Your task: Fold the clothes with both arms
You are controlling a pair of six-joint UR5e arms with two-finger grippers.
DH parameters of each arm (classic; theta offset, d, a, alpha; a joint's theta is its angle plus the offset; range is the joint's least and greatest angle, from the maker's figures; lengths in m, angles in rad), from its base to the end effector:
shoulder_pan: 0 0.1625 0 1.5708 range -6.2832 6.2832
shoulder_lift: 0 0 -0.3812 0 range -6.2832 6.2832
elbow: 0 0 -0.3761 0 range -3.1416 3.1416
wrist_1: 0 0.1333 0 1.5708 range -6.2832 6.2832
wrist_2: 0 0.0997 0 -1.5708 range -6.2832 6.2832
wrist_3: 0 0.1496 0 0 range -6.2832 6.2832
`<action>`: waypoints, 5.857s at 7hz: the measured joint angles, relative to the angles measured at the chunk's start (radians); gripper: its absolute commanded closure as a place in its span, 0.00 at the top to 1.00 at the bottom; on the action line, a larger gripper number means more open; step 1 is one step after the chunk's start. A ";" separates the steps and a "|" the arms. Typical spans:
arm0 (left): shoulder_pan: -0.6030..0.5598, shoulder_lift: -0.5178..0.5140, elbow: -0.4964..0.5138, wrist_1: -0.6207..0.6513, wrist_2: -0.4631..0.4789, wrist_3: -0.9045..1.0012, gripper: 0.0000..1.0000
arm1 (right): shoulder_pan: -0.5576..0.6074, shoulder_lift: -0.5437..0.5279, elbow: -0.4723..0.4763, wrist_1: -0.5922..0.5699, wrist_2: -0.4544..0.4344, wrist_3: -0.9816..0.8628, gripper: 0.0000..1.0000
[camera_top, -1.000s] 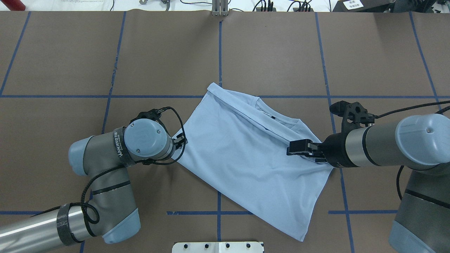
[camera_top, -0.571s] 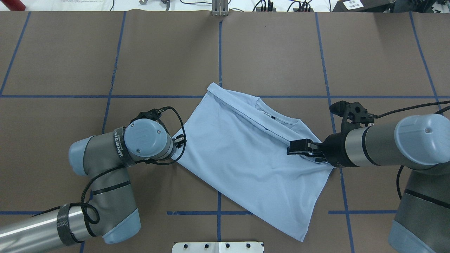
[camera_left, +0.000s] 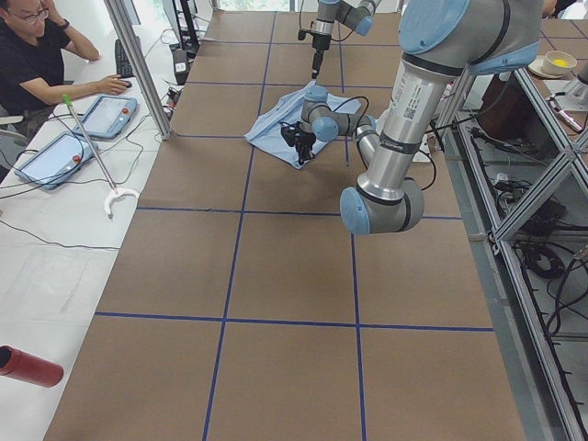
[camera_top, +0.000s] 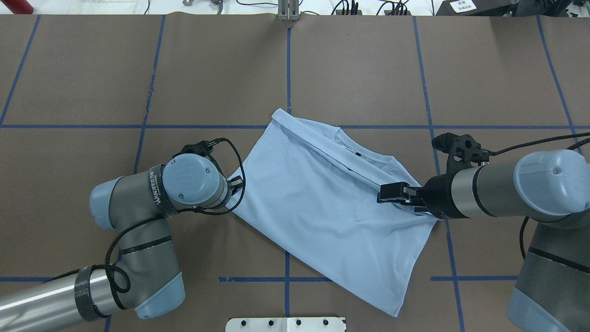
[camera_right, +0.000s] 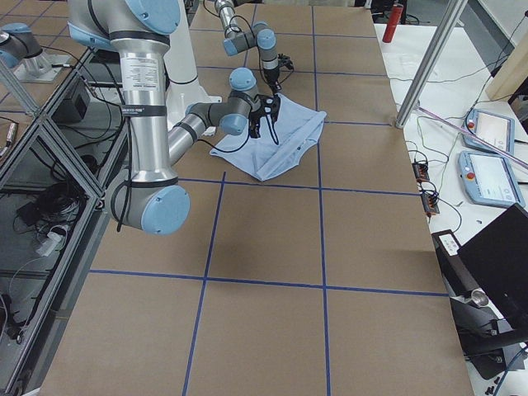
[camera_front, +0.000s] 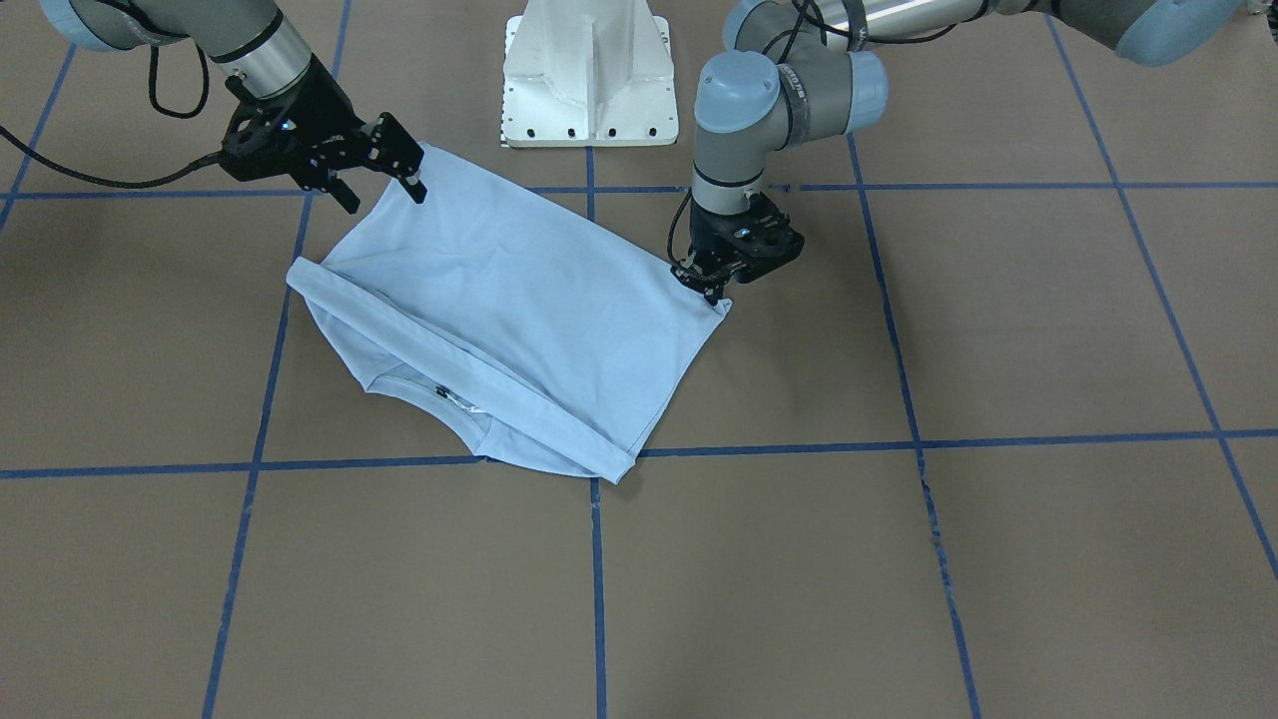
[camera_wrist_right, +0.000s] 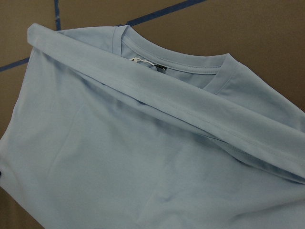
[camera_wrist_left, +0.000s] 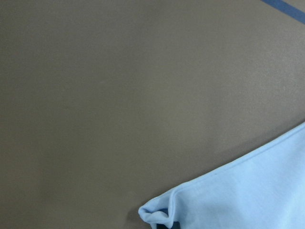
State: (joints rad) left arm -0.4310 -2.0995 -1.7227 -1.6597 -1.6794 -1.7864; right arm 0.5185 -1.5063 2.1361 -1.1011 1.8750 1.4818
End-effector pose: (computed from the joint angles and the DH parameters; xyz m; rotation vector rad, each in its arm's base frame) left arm 0.5504 -0.3820 0.2924 -0.0202 0.7867 -0.5717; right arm -0.3913 -0.3251 0.2974 0.0659 -1.1233 0.2162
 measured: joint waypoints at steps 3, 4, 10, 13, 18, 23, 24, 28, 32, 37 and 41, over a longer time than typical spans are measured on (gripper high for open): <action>-0.131 -0.040 0.086 -0.069 0.001 0.100 0.00 | 0.000 0.001 -0.001 0.001 0.001 0.000 1.00; -0.171 -0.088 0.186 -0.133 0.001 0.131 0.00 | 0.000 0.001 -0.001 0.001 0.001 0.000 1.00; -0.286 -0.391 0.685 -0.479 0.038 0.354 0.00 | 0.001 0.009 0.000 0.001 -0.002 0.000 1.00; -0.294 -0.479 0.877 -0.632 0.107 0.424 0.00 | 0.001 0.020 -0.003 0.001 -0.010 0.001 1.00; -0.339 -0.478 0.907 -0.679 0.134 0.482 1.00 | -0.005 0.059 -0.039 -0.039 -0.070 -0.005 1.00; -0.364 -0.214 0.378 -0.406 -0.027 0.567 1.00 | -0.081 0.377 -0.109 -0.538 -0.221 -0.311 1.00; -0.360 -0.192 0.299 -0.350 -0.032 0.567 1.00 | -0.127 0.393 -0.123 -0.557 -0.279 -0.385 0.99; -0.356 -0.160 0.216 -0.306 -0.055 0.565 1.00 | -0.281 0.387 -0.162 -0.569 -0.434 -0.457 0.66; -0.355 -0.159 0.215 -0.304 -0.058 0.563 1.00 | -0.317 0.387 -0.172 -0.599 -0.473 -0.563 0.49; -0.345 -0.150 0.218 -0.311 -0.059 0.562 1.00 | -0.343 0.389 -0.174 -0.599 -0.484 -0.631 0.40; -0.342 -0.139 0.216 -0.314 -0.059 0.561 1.00 | -0.338 0.394 -0.198 -0.596 -0.521 -0.660 0.36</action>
State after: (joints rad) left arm -0.7727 -2.2388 -1.5063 -1.9739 -1.7380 -1.2252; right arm 0.1801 -1.1122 1.9380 -1.6971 1.3539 0.8221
